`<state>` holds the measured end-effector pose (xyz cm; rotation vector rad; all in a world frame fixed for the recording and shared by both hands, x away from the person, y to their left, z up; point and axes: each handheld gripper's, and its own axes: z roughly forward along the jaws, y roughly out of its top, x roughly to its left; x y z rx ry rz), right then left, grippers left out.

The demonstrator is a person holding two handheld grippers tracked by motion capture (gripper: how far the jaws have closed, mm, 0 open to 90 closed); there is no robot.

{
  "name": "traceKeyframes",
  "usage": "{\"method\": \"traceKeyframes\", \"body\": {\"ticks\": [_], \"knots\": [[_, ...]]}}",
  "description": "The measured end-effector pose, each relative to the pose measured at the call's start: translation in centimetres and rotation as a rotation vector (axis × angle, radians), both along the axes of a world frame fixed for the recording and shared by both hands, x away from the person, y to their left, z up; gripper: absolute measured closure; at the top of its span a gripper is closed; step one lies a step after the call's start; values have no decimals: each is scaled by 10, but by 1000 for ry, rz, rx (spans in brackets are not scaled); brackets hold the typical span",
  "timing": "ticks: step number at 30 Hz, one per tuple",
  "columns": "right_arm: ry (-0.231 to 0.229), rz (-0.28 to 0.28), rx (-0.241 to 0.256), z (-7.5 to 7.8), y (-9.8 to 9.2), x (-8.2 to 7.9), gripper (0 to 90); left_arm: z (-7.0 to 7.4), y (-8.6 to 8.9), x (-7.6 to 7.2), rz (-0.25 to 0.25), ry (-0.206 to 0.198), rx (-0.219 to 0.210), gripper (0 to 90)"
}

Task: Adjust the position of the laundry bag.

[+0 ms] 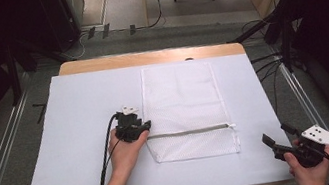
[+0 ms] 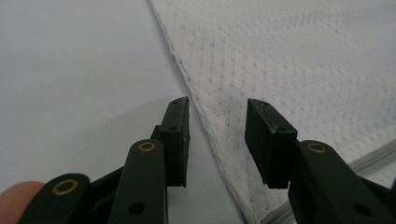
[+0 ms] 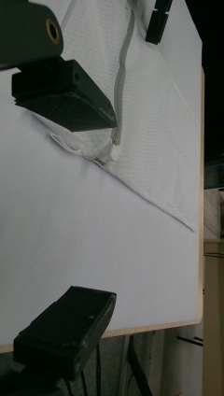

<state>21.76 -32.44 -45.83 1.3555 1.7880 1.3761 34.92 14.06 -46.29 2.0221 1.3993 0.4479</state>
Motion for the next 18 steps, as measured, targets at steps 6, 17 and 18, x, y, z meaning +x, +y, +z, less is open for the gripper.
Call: {"method": "traceKeyframes", "body": {"ticks": [6, 17, 18], "knots": [[4, 5, -6, -1, 2, 1, 146, 0, -19, -8, -49, -50, 138, 851], [13, 0, -8, -1, 3, 1, 154, 6, 14, -13, -84, 17, -13, 900], [13, 0, -8, -2, 3, 2, 154, 7, 19, -15, -83, 17, -28, 900]]}}
